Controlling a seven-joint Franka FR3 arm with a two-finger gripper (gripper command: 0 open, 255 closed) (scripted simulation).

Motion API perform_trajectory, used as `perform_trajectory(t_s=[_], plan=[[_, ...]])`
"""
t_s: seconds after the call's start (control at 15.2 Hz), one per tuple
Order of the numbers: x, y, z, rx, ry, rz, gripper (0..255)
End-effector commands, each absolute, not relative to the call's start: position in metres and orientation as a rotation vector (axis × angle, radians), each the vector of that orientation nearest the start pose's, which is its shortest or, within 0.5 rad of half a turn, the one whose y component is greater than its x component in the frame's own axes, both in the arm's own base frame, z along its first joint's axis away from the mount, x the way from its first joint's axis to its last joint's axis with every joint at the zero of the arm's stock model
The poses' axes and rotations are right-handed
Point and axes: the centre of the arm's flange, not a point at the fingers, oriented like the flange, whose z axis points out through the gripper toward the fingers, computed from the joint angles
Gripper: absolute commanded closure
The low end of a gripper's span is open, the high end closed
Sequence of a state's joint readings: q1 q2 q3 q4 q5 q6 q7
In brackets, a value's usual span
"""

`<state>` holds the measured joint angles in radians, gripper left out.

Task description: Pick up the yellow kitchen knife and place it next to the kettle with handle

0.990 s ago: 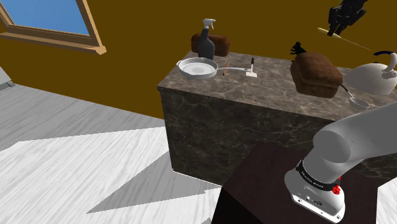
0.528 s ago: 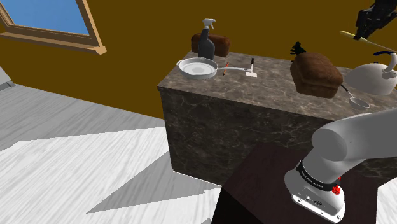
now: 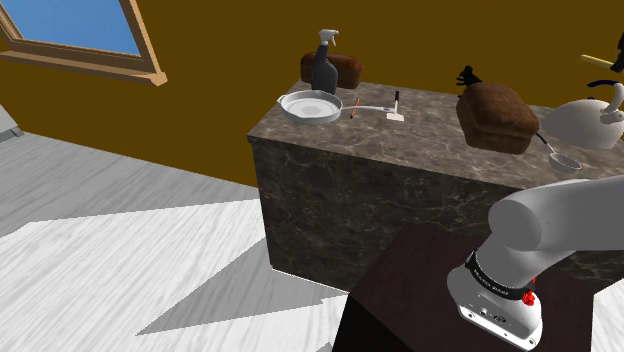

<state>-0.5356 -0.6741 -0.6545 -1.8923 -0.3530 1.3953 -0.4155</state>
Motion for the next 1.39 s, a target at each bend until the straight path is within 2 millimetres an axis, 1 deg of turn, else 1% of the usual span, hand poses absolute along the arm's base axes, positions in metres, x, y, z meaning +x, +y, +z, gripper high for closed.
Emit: perform_trajectory(t_s=[0.0,1.32], plan=[[-0.029,-0.396,0.677,-2.927,1.141,-0.106,255],[-0.291,-0.427,0.677,-2.927,1.141,-0.106,255]])
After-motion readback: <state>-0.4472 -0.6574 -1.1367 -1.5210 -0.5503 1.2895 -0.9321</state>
